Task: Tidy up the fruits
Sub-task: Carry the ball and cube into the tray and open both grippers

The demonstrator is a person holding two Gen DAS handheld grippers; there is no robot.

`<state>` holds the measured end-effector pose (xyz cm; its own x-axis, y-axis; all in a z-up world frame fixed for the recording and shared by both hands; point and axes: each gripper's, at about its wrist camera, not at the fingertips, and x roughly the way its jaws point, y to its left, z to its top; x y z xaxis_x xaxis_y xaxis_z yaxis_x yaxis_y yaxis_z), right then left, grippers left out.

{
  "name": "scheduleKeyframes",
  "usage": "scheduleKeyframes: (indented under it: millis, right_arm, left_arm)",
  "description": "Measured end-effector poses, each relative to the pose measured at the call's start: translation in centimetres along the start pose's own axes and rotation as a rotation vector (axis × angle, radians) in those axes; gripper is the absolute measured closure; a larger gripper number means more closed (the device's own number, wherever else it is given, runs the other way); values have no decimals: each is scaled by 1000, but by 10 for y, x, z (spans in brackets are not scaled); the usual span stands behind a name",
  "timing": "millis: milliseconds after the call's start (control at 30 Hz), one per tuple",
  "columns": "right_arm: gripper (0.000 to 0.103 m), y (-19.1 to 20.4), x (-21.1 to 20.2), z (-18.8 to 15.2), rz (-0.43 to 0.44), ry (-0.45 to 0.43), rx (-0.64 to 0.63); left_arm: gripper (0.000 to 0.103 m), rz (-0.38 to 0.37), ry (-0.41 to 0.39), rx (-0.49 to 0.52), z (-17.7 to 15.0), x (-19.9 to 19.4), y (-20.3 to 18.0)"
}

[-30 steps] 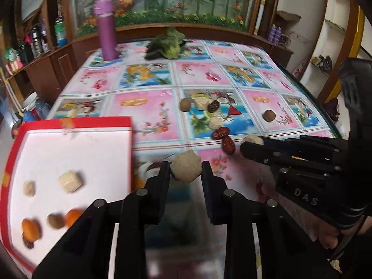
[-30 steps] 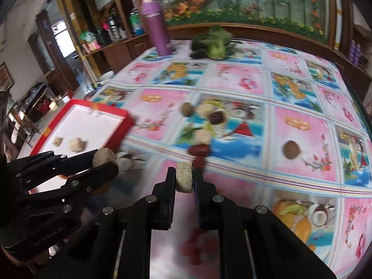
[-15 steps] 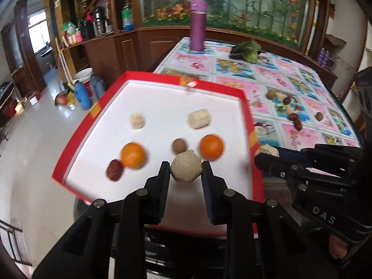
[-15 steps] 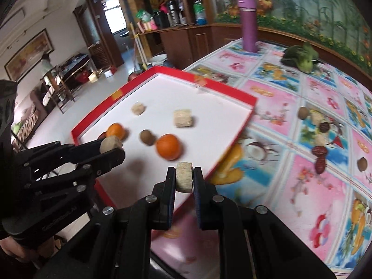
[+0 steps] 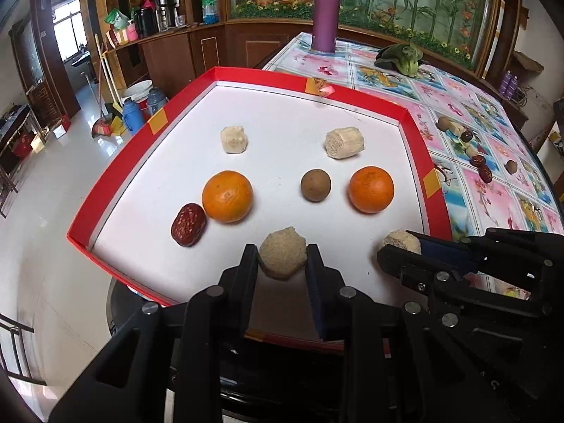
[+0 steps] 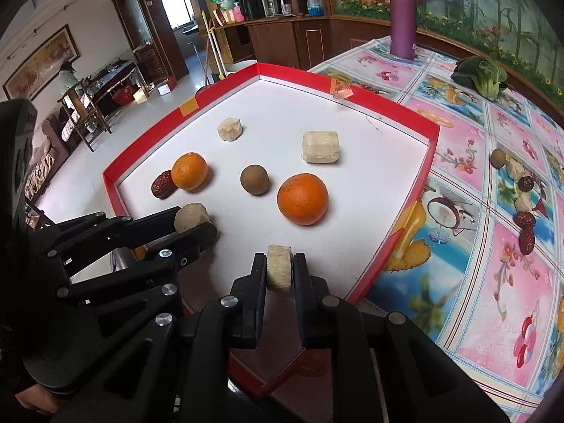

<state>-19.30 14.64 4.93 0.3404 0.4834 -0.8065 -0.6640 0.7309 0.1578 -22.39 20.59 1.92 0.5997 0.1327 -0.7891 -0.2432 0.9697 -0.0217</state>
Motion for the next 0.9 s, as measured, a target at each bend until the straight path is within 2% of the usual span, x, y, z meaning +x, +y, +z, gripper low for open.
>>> scheduleKeyframes:
  millis: [300,367,533,633,700,800,900]
  right_arm:
    - [90,1,6,-1,-22,-9,13]
    - [89,-1,6,-1,-27,-13,10]
    - [88,-9,-1,0,-13,-24,26]
    - [71,-20,-14,1,19,-65,59]
    - [55,-31,-27,0,10,-115,79]
    - [55,-51,-42,0,-9,-166,119]
    - [55,-76,-54,-3,-54,-192,167]
  left_arm:
    - [71,55,-5,-5,1,4,1]
    - [62,78,-2,-11,3,5,4]
    - [26,116,-15,-46,5,0,12]
    - [19,120,-35,-57,8,-8,13]
    - [15,129,-54,-50,11,-14,10]
    - [13,140,-80,-40,15,-22,4]
    - [12,118,-88,-19,18,-28,-7]
